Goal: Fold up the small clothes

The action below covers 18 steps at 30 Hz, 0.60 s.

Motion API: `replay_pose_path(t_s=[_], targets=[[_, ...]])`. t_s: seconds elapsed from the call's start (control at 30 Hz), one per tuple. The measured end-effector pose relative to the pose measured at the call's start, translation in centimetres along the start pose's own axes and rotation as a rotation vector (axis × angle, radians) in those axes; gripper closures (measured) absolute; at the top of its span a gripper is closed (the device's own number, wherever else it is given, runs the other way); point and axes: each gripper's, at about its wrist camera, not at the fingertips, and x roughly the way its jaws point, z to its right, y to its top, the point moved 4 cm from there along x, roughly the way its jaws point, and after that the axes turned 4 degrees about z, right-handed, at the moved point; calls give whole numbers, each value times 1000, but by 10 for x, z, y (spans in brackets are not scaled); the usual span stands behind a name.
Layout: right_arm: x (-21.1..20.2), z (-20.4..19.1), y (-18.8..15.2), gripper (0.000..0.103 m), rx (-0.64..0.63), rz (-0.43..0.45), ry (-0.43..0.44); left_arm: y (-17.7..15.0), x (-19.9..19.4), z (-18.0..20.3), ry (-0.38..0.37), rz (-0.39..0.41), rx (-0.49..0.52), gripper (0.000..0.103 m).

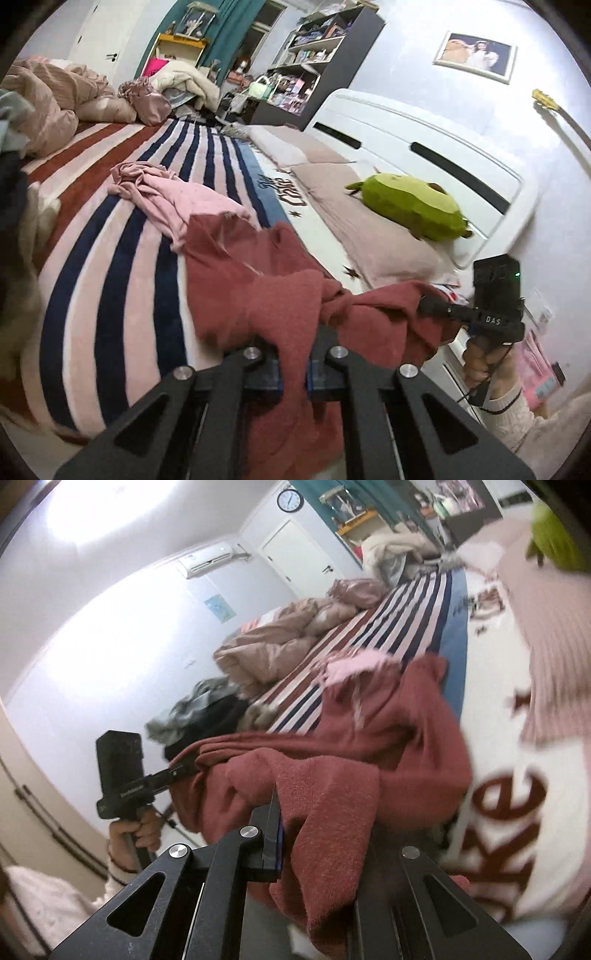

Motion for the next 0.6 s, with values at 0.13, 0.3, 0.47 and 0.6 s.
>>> replay_pose_path(t_s=[0.13, 0.3, 0.47, 0.6], targets=[[57, 37, 40, 99, -3, -111, -101, 32, 71, -41, 103, -95, 14, 97], [129, 106, 41, 98, 19, -293, -257, 32, 160, -90, 141, -251, -30, 95], [130, 125, 34, 90, 70, -293, -213, 21, 177, -100, 54, -289, -64, 57], [99, 111, 26, 56, 17, -290, -215, 20, 131, -77, -3, -246, -11, 24]])
